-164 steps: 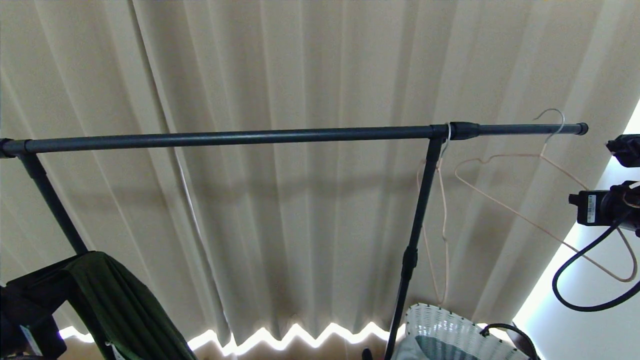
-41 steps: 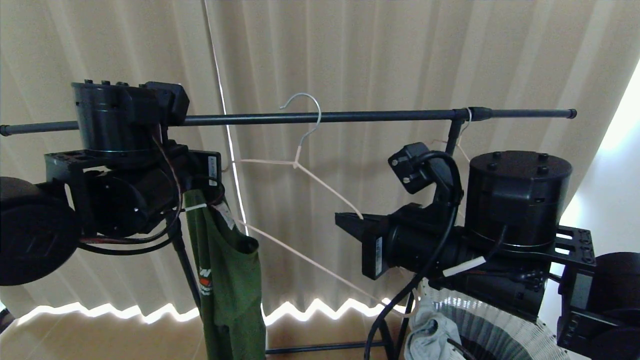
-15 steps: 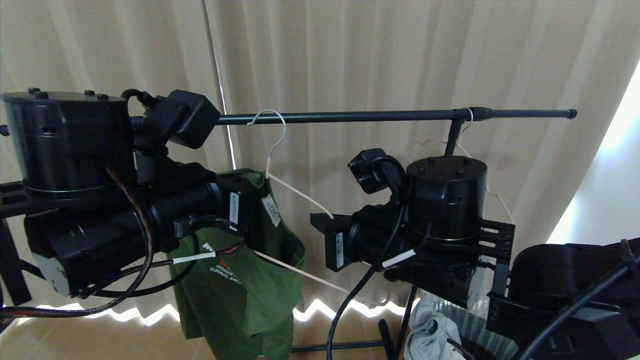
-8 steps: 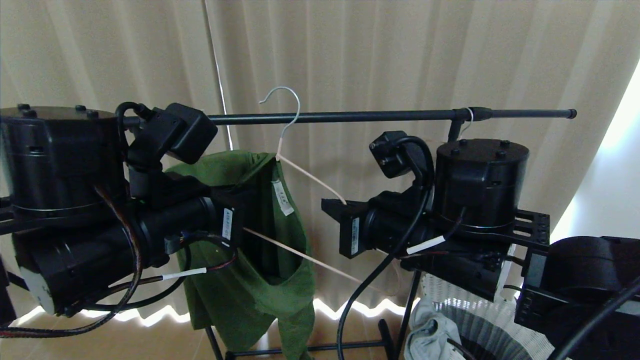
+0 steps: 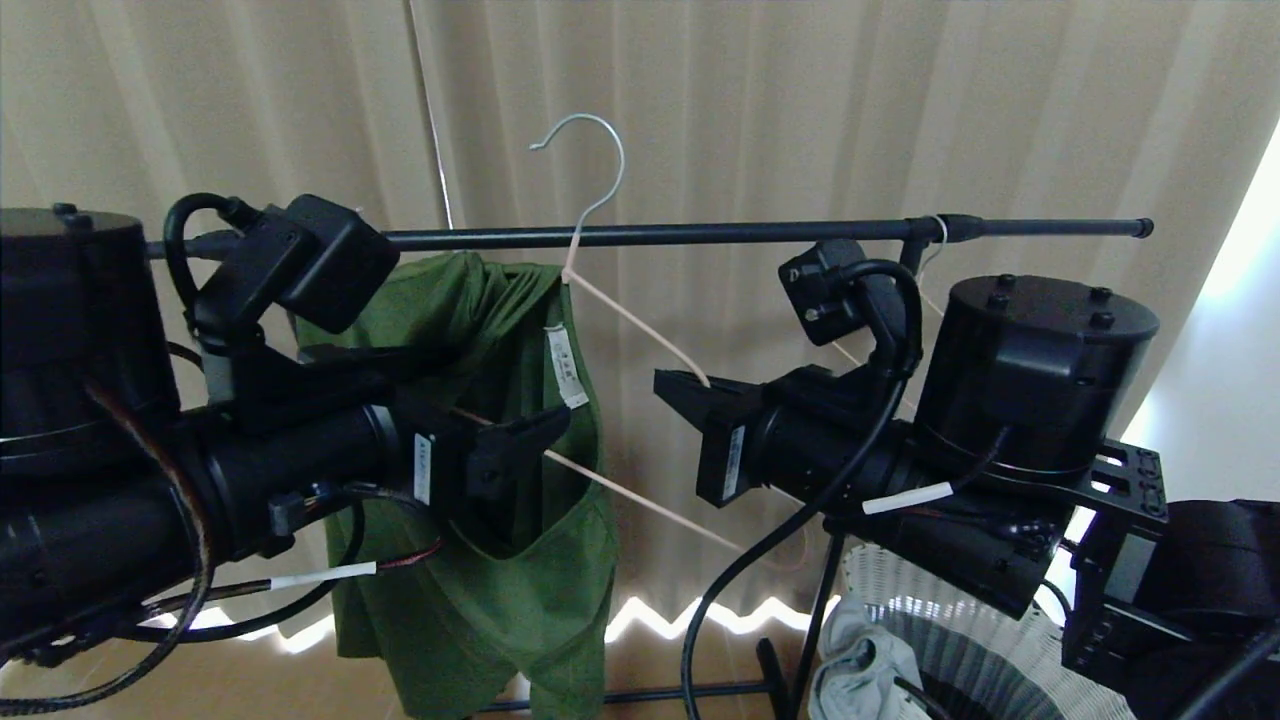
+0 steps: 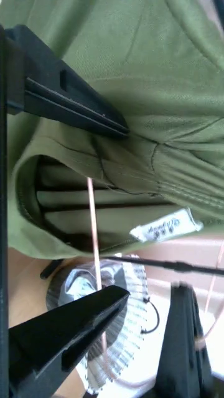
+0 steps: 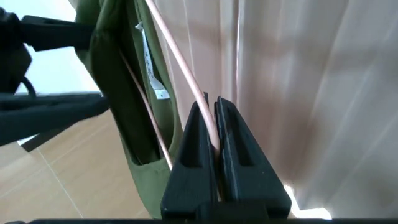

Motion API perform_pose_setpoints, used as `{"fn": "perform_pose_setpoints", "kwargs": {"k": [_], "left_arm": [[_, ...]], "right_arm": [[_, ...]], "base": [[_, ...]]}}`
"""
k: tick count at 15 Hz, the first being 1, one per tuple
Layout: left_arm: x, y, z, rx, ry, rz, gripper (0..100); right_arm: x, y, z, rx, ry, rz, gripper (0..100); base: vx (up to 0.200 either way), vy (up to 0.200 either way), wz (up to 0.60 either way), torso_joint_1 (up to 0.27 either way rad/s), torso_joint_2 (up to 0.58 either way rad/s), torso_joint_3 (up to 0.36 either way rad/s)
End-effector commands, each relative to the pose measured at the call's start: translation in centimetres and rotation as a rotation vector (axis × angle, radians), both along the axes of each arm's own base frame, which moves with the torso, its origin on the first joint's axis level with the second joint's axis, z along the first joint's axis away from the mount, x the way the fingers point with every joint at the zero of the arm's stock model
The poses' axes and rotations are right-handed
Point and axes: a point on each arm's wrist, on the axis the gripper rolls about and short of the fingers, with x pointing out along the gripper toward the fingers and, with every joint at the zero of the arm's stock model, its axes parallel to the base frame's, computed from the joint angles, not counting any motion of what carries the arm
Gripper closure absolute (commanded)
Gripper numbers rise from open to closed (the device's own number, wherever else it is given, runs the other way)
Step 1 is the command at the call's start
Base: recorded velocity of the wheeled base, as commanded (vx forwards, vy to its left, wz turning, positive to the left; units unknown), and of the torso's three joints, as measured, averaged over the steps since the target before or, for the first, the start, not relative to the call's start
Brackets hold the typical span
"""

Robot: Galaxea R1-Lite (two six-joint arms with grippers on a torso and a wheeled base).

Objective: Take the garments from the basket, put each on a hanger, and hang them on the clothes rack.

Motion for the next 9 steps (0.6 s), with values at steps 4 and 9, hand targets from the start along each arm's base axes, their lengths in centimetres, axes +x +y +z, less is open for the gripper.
{"fn": "perform_pose_setpoints", "kwargs": {"k": [4,9], "left_arm": [[-2.5,1.9,0.8,-0.006,-0.068,-0.006,0],[-3.7,2.8,1.5,0.004,-0.129,-0.014,0]], "right_arm": [[-0.3,-2.6,0.9,-0.026,-0.042,-0.036,100],[-1.0,-6.3,0.3,-0.096,-0.063,-0.037,100]], "base": [[0.000,0.000,0.00,0.000,0.00,0.000],[0.000,0.000,0.00,0.000,0.00,0.000]]}}
